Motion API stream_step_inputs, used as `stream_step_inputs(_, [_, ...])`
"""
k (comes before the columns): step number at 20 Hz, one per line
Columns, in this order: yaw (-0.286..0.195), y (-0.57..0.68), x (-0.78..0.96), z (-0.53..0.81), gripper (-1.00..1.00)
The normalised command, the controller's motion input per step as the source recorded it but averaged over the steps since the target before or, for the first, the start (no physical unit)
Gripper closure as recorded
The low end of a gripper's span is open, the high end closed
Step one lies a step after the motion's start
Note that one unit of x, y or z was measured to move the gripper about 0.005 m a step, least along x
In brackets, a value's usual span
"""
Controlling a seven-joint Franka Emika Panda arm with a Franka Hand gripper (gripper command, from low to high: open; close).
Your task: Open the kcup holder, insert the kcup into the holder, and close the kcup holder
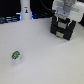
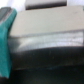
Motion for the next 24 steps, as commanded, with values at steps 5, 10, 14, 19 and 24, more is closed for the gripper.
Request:
stream_step_inputs(5, [-0.028,-0.23,1.0,0.21,1.0])
stream_step_inputs(10, [-0.028,-0.23,1.0,0.15,1.0])
stream_step_inputs(14, [-0.029,-0.21,0.98,0.16,1.0])
stream_step_inputs(19, [-0.032,-0.21,0.96,0.19,1.0])
stream_step_inputs(24, [-0.044,-0.24,0.93,0.19,1.0])
